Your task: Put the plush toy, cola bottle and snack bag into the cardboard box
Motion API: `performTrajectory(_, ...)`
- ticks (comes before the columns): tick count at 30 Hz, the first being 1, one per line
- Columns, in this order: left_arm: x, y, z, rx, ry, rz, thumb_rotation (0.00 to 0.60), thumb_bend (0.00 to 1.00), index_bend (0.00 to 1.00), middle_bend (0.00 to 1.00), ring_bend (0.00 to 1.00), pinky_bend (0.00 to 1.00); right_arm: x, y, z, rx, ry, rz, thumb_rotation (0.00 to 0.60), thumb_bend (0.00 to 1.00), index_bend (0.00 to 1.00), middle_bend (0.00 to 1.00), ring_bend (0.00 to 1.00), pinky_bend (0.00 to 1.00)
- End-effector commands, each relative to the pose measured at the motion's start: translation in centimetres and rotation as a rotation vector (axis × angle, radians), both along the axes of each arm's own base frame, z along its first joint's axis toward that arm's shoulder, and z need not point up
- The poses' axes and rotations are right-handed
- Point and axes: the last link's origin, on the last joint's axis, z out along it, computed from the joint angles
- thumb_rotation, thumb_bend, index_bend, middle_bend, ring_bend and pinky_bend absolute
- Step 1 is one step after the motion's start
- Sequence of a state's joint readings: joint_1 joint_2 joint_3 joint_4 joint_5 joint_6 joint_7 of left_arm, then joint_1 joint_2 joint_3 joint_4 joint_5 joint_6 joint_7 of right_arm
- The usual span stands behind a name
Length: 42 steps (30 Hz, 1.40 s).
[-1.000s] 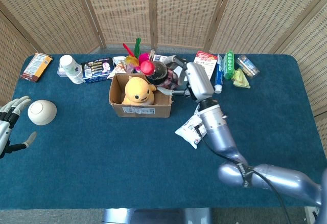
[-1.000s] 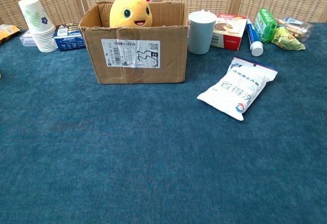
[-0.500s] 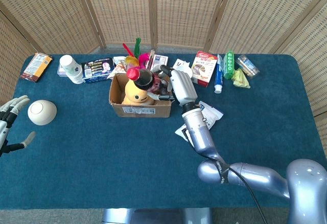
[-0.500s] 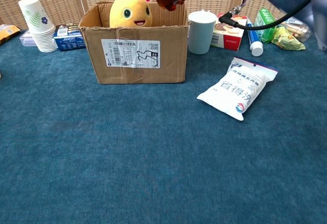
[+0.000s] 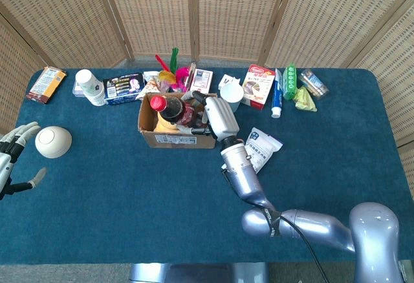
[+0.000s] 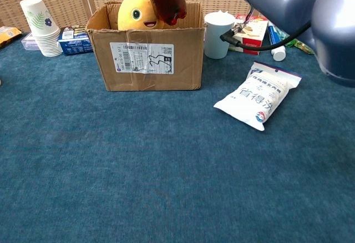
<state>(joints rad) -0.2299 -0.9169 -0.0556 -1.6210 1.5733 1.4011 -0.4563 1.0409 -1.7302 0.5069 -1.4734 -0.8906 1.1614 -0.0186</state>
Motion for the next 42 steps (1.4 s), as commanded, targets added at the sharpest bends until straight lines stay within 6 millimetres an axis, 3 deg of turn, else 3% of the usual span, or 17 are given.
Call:
performTrajectory(1, 0.0, -0.1, 0.0, 0.001, 0.0, -0.001, 0.6, 0.42, 0.0, 0.0, 0.0, 0.1, 0.0, 0.0, -0.4, 0.008, -0.02, -0.021, 0.6, 0.48, 0.61, 0.55, 0.47, 0.65)
performTrajectory(12, -0.1, -0.1, 0.2, 0.003, -0.004, 0.0, 0.6, 0.42, 0.0, 0.0, 0.0, 0.1, -1.8, -0.8, -0.9, 0.008, -0.041, -0.087, 0.6, 0.49, 0.61, 0.55, 0.46, 0.65)
performTrajectory(13, -0.1, -0.1, 0.2, 0.004, -0.004, 0.001, 0.6, 0.42, 0.0, 0.0, 0.0, 0.1, -1.9, -0.8, -0.9, 0.009, -0.042, -0.087, 0.6, 0.5, 0.57, 0.54, 0.44, 0.63)
performTrajectory(15, -0.1, -0.1, 0.2, 0.006, -0.005, 0.001, 0.6, 0.42, 0.0, 0.0, 0.0, 0.1, -2.1, -0.8, -0.7, 0.019, -0.054, -0.08, 0.6, 0.5, 0.39, 0.49, 0.4, 0.59)
performTrajectory(16, -0.1, -0.1, 0.2, 0.007, -0.005, 0.001, 0.6, 0.42, 0.0, 0.0, 0.0, 0.1, -2.2, -0.6, -0.6, 0.034, -0.07, -0.067, 0.6, 0.47, 0.24, 0.42, 0.37, 0.56)
performTrajectory(18, -0.1, -0.1, 0.2, 0.008, -0.005, 0.002, 0.6, 0.42, 0.0, 0.0, 0.0, 0.1, -2.3, -0.3, -0.4, 0.064, -0.095, -0.041, 0.6, 0.38, 0.06, 0.27, 0.29, 0.47)
performTrajectory(20, -0.1, -0.1, 0.2, 0.007, -0.003, 0.002, 0.6, 0.42, 0.0, 0.0, 0.0, 0.1, -2.6, -0.1, 0.0, 0.068, -0.095, -0.012, 0.6, 0.32, 0.0, 0.15, 0.2, 0.4)
performTrajectory(23, -0.1, -0.1, 0.2, 0.007, 0.0, 0.001, 0.6, 0.42, 0.0, 0.0, 0.0, 0.1, -3.0, 0.1, 0.7, 0.05, -0.086, 0.016, 0.6, 0.25, 0.0, 0.02, 0.08, 0.32)
performTrajectory(26, -0.1, -0.2, 0.1, 0.007, 0.001, 0.002, 0.6, 0.42, 0.0, 0.0, 0.0, 0.1, -3.3, 0.0, 1.3, 0.056, -0.087, 0.023, 0.6, 0.17, 0.0, 0.0, 0.01, 0.27)
performTrajectory(35, 0.0, -0.2, -0.1, 0.006, 0.01, 0.001, 0.6, 0.42, 0.0, 0.0, 0.0, 0.1, -4.1, -0.5, 3.3, 0.05, -0.062, 0.022, 0.6, 0.14, 0.0, 0.0, 0.0, 0.23)
performTrajectory(42, -0.1, 0.0, -0.1, 0.005, 0.01, 0.007, 0.6, 0.42, 0.0, 0.0, 0.0, 0.1, -6.4, 1.7, 7.2, -0.008, 0.0, 0.144, 0.6, 0.15, 0.0, 0.0, 0.0, 0.23)
